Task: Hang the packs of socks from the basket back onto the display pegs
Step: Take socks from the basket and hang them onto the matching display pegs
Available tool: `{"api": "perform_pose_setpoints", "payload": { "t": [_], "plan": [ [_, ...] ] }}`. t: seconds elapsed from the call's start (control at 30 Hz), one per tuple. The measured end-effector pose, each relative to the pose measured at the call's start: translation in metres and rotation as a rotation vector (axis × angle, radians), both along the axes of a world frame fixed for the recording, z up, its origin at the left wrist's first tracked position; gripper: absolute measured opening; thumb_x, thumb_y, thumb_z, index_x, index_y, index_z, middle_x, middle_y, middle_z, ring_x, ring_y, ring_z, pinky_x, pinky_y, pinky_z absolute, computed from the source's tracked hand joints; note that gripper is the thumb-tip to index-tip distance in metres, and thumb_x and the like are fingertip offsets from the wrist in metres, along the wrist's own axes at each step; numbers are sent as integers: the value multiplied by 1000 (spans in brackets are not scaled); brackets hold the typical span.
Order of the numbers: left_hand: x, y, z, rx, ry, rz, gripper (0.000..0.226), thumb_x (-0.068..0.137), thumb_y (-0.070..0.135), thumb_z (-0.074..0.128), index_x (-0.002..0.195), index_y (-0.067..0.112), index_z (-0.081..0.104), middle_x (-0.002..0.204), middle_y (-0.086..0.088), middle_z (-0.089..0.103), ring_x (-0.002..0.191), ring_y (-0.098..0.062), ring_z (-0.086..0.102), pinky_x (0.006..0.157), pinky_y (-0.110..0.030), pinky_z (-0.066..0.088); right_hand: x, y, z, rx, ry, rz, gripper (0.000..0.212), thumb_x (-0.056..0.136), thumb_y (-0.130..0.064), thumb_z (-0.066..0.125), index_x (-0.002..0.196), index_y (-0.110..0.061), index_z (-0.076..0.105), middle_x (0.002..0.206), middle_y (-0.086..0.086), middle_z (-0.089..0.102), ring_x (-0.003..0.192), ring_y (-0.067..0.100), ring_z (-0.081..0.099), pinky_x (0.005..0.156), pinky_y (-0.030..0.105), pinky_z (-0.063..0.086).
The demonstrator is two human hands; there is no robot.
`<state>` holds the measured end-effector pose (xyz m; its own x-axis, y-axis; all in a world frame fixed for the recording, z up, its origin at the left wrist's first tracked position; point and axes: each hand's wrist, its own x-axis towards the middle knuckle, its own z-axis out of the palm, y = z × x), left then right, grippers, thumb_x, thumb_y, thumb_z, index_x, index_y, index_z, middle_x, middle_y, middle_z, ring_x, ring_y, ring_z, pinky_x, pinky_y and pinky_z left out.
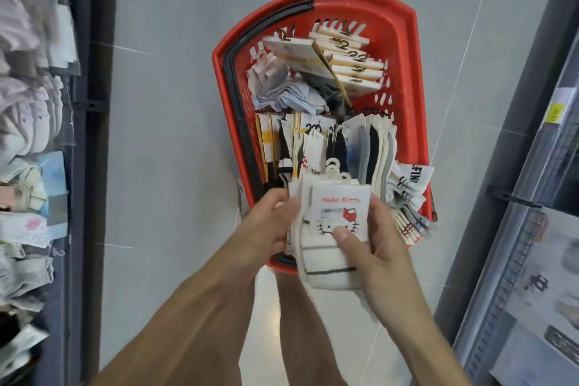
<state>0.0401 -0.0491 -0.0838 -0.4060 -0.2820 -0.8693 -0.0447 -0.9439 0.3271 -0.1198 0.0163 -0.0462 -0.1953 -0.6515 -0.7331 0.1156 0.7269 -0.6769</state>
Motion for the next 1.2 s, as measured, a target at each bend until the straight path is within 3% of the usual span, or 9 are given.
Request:
{"api": "perform_pose_setpoints", "payload": {
  "t": [0.1,0.2,0.33,0.5,0.67,0.73,0.9,1.07,1.2],
  "plan": [
    [1,17,-1,-73,-76,-35,67,69,28,89,125,25,52,113,2,75,103,-16,72,76,-26,59,16,5,-5,66,-63,131,56,98,-8,57,148,-28,42,133,-6,62,121,8,60,102,32,49],
    [12,24,-4,-72,-151,13,63,69,27,80,127,22,55,109,2,76,101,-18,73,76,-27,60,20,2,-12,140,-120,165,49,99,-20,57,145,-31,46,134,-12,61,120,-1,58,101,21,47],
    [36,28,-9,-30,-158,-2,58,68,16,83,122,15,62,107,-6,77,96,-25,75,70,-28,60,23,-15,-37,194,219,120,35,98,-31,56,133,-28,59,125,-11,61,108,-4,59,100,30,50],
    [49,29,-14,-27,-190,-78,54,71,24,72,123,13,61,108,-7,77,96,-25,75,76,-33,59,45,-51,-89,248,313,321,82,92,-40,63,155,-18,16,160,0,22,145,17,26,117,38,28],
    [51,29,-18,-97,-371,-123,42,87,15,74,124,21,56,111,1,75,90,-8,74,74,-26,56,59,-75,-125,440,391,409,112,84,-45,72,155,-11,-8,164,11,-2,150,31,8,115,53,26],
    [51,29,-19,-145,-417,-177,45,90,18,72,127,28,49,110,10,71,86,2,71,64,-14,55,61,-78,-129,473,453,471,115,84,-41,72,154,-9,-14,164,13,-2,148,33,14,109,56,31],
    [44,25,-17,-208,-451,-176,76,89,26,71,144,44,21,105,25,60,78,18,65,53,-4,50,45,-75,-126,360,673,438,89,88,-14,60,154,-11,1,152,16,38,117,36,58,88,50,50],
    [39,20,-17,-235,-470,-94,74,94,25,66,142,48,14,97,22,67,77,9,70,55,-6,50,42,-69,-124,402,556,559,115,82,-51,70,154,-16,-12,164,7,12,140,34,35,101,55,41],
    [39,17,-14,-247,-475,-77,69,95,25,65,131,56,15,104,14,69,82,6,71,56,-7,52,58,-68,-130,470,609,669,116,82,-41,74,154,-13,-14,162,11,10,143,32,27,99,56,42]
  ]
}}
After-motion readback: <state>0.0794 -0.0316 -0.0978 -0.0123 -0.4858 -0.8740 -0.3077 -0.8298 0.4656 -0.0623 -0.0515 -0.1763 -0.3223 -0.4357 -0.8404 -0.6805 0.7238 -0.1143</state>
